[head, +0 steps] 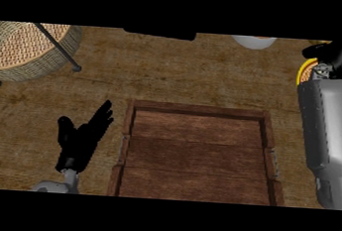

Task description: Pick the squash from the tray and place it in the plate

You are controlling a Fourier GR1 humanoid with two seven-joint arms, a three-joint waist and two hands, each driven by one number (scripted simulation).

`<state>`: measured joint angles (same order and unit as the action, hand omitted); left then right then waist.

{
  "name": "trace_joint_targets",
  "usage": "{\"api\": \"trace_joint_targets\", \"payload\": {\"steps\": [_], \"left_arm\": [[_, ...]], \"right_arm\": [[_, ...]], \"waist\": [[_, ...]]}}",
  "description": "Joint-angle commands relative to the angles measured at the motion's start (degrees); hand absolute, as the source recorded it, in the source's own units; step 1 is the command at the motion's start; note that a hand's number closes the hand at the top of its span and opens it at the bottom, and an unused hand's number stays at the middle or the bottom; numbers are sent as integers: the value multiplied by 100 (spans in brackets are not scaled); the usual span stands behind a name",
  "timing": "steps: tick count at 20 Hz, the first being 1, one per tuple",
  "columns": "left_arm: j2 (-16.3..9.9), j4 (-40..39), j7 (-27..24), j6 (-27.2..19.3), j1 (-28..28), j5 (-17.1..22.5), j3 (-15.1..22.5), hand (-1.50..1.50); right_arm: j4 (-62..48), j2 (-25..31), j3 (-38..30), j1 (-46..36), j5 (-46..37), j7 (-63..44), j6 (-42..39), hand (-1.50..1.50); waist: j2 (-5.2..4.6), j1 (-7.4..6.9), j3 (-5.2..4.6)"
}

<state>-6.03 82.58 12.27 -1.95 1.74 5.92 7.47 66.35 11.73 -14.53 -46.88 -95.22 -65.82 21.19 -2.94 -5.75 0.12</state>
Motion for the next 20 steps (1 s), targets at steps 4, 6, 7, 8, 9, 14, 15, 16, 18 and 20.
{"api": "trace_joint_targets", "payload": {"steps": [4,6,7,8,9,14,15,16,18,20], "left_arm": [[84,-124,-107,-50,-43,-104,87,0],[58,-220,-13,-82,68,11,-98,0],[14,-87,-10,-36,35,0,-60,0],[-31,-140,19,-83,52,-26,-120,0],[19,-40,157,-91,92,27,-97,0],[-210,-153,-116,100,-116,137,-318,0],[-87,-235,-43,-54,16,25,-243,0],[-78,-130,14,45,-31,94,-189,0],[-43,13,142,-18,-16,145,-220,0],[-45,-199,-15,15,36,89,-223,0]], "right_arm": [[-484,-87,-834,102,-1095,-1302,1653,150],[-544,-61,-1056,256,-1429,-1312,1893,150],[-549,-45,-1164,290,-1722,-1425,1909,150],[-495,73,-1354,297,-1723,-1352,2000,150],[-572,-48,-1425,394,-1874,-1383,2173,150],[-878,139,-2225,638,-1724,-899,2916,150],[-952,32,-2306,744,-1850,-916,3138,150],[-1091,-29,-2430,747,-1926,-923,3272,150],[-1318,179,-2709,737,-1809,-659,3501,150],[-1587,341,-2944,551,-1685,-486,3673,150]], "waist": [[23,50,6],[37,141,3],[45,86,4],[82,181,6],[95,169,10],[135,233,12],[132,285,12],[134,240,14],[167,281,13],[157,298,9]]}}
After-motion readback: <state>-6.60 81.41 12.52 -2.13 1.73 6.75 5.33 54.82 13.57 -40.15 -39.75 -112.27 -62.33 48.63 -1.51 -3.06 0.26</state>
